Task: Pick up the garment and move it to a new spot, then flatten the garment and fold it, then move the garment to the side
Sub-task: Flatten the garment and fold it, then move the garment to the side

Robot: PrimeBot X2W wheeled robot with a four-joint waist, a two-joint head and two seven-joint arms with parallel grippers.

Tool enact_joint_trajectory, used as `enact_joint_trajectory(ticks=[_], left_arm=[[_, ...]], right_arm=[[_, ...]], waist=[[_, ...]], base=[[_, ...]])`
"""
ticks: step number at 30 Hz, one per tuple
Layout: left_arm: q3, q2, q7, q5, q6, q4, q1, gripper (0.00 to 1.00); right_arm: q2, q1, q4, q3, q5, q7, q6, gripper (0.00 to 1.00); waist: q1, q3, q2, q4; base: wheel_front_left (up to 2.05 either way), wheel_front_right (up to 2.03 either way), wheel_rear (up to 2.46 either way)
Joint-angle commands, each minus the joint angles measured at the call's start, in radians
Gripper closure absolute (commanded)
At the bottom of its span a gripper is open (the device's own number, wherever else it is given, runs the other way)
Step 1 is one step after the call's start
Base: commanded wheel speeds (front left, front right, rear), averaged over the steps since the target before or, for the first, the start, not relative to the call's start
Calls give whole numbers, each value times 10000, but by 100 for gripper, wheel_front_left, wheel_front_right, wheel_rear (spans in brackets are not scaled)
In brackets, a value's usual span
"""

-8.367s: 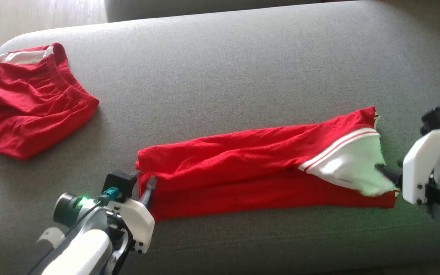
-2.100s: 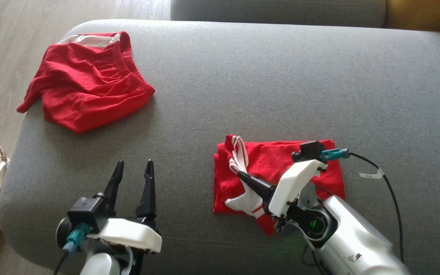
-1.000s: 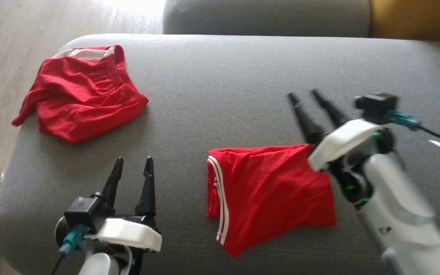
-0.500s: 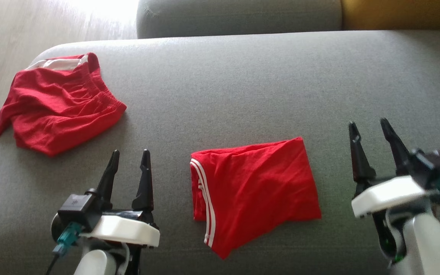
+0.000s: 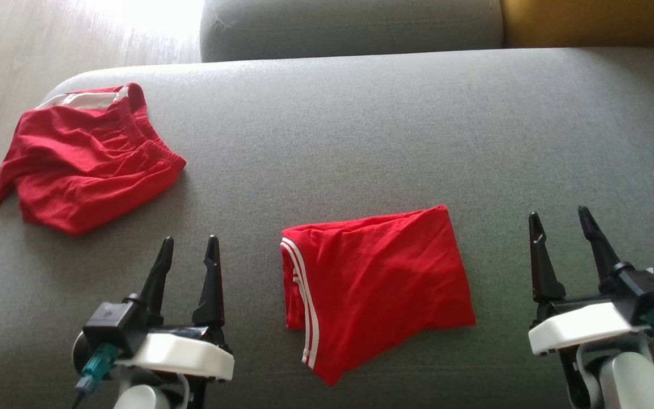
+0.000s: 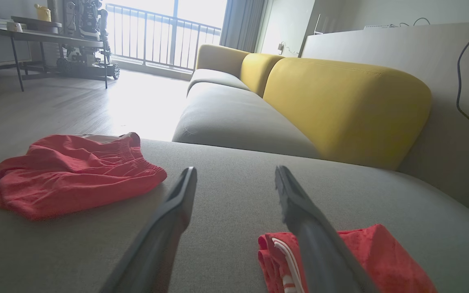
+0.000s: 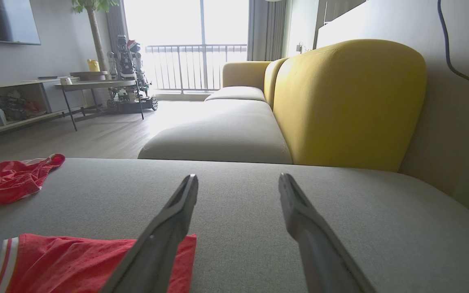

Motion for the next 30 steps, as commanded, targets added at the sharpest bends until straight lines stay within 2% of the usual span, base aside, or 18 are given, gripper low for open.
enact_joint_trajectory(ticks=[1, 30], left_arm=[[288, 8, -51, 97, 39, -379, -382, 0], [150, 8, -51, 46, 94, -283, -496, 0]], right_arm=[[-5, -338, -300, 175, 105, -110, -2, 0], [-1, -488, 43, 40, 184, -209, -2, 0]], waist=[[0, 24, 0, 6], [0, 147, 0, 12]], base=[[0, 0, 0], [0, 0, 0]])
